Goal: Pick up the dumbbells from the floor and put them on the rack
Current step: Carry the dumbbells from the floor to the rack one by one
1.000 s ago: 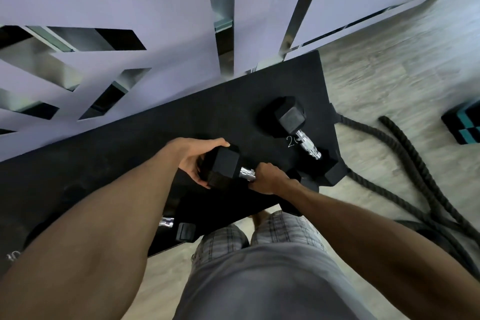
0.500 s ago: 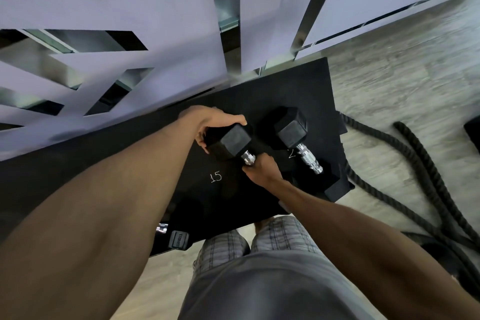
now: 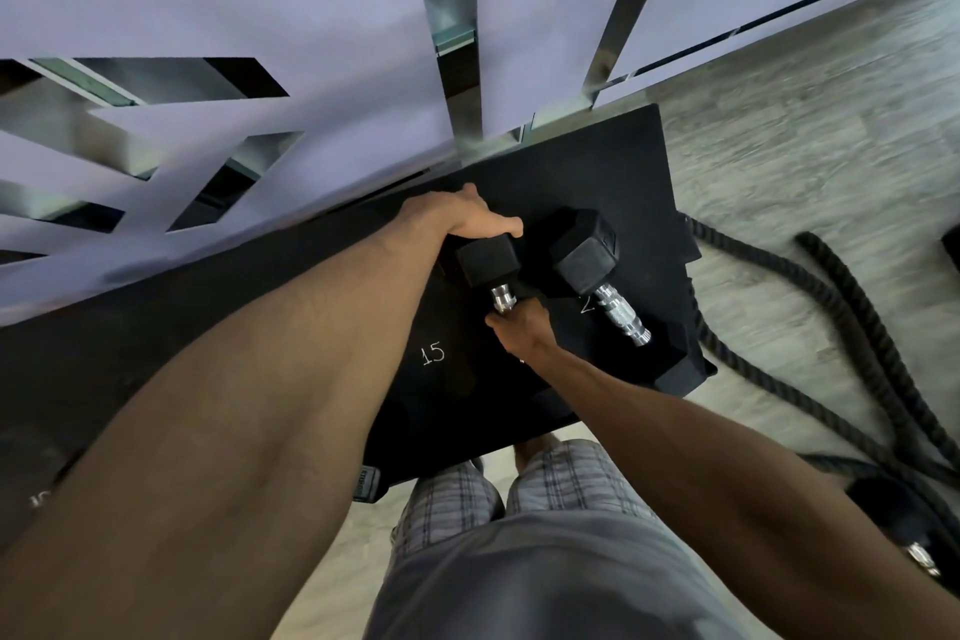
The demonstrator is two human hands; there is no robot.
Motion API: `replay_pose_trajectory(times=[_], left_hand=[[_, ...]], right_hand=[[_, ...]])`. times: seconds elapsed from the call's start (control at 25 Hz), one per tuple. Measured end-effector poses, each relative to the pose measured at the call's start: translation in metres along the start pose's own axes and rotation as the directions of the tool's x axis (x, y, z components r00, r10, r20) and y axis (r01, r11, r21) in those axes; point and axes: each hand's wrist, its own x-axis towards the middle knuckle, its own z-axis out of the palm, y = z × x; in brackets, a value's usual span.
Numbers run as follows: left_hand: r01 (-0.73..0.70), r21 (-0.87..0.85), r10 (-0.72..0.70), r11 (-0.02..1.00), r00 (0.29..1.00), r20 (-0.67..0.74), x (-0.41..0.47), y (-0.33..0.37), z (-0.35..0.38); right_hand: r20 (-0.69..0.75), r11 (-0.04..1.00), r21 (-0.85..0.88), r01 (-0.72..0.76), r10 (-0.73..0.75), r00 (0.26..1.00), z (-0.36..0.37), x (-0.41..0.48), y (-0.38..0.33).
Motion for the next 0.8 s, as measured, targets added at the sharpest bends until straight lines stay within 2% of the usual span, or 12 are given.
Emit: replay_pose_trajectory(times=[0.16, 0.32, 0.4, 0.48, 0.6, 0.72, 0.8], left_hand=[[-0.033, -0.105, 0.026, 0.994, 0.997, -0.070, 0.000, -0.013, 0.014], [-0.101, -0.249, 0.054, 0.963, 0.980, -0.190, -0.011, -0.023, 0.030], [-0.136, -0.266, 0.064, 0.955, 0.963, -0.263, -0.020, -0.028, 0.043], [-0.192, -0.253, 0.082, 0.948, 0.917, -0.390, -0.032, -0.034, 0.056], [-0.197, -0.213, 0.060, 0.957, 0.853, -0.519, -0.053, -0.050, 0.082], [-0.189, -0.024, 0.149, 0.982, 0.840, -0.522, -0.072, -0.073, 0.120], [-0.232, 0.151, 0.276, 0.961, 0.858, -0.433, -0.084, -0.085, 0.150]], right_hand=[[0.037, 0.996, -0.091, 0.008, -0.005, 0.999, 0.001, 0.000, 0.003], [0.121, 0.999, -0.047, -0.025, 0.030, 0.992, -0.002, 0.000, 0.001], [0.115, 0.986, -0.166, 0.018, 0.001, 0.993, -0.007, -0.007, 0.002], [0.046, 0.939, -0.335, 0.078, -0.066, 0.997, -0.012, -0.023, 0.006], [-0.115, 0.899, -0.419, 0.131, -0.195, 0.974, -0.009, -0.056, 0.020], [-0.289, 0.897, -0.423, 0.129, -0.269, 0.919, 0.006, -0.102, 0.043], [-0.388, 0.918, -0.383, 0.101, -0.259, 0.884, 0.026, -0.136, 0.065]])
